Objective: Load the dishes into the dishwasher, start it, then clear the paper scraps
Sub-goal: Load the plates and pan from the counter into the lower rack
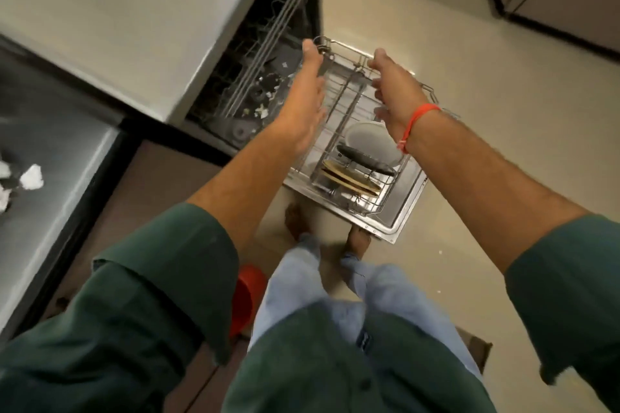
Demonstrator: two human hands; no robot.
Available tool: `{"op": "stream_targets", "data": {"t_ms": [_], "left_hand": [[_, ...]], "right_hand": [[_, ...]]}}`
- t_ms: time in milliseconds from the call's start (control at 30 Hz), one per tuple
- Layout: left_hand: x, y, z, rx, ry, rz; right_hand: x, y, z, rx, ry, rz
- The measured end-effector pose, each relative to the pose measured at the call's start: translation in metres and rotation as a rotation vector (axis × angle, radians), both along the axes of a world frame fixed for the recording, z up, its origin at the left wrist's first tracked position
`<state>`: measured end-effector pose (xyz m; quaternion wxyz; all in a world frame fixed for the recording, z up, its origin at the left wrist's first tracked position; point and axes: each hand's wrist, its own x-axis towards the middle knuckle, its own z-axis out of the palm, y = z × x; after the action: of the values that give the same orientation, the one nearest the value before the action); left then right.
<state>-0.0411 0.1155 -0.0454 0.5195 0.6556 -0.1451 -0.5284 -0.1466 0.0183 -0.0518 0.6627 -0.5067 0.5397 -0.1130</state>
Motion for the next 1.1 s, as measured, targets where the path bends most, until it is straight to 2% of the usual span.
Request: {"op": "stream_targets", "data": {"t_ms": [233, 400, 733, 900, 1067, 1100], "left_hand": [[0.026, 0.085, 0.092, -0.125, -0.024, 0.307], [0.056, 0.168, 0.132, -0.156, -0.065, 0.572], [0.093, 0.378, 0.165, -0.203, -0.149, 0.996], [0.102, 0.483, 0.171, -0.208, -0.197, 1.140], [0.101, 0.580, 0.178, -0.238, -0.220, 1.345], [0.098, 0.606, 0.177, -0.232, -0.240, 1.440]], "right_hand": [[0.054, 0.061, 0.073, -0.019, -0.097, 0.261], [0.113, 0.126, 0.113, -0.073, -0.163, 0.475], [0.197, 0.314, 0.176, -0.059, -0.286, 0.869], [0.232, 0.416, 0.184, -0.059, -0.325, 1.027], [0.257, 0.516, 0.187, -0.060, -0.322, 1.255], [0.264, 0.547, 0.188, -0.047, -0.317, 1.340]]}}
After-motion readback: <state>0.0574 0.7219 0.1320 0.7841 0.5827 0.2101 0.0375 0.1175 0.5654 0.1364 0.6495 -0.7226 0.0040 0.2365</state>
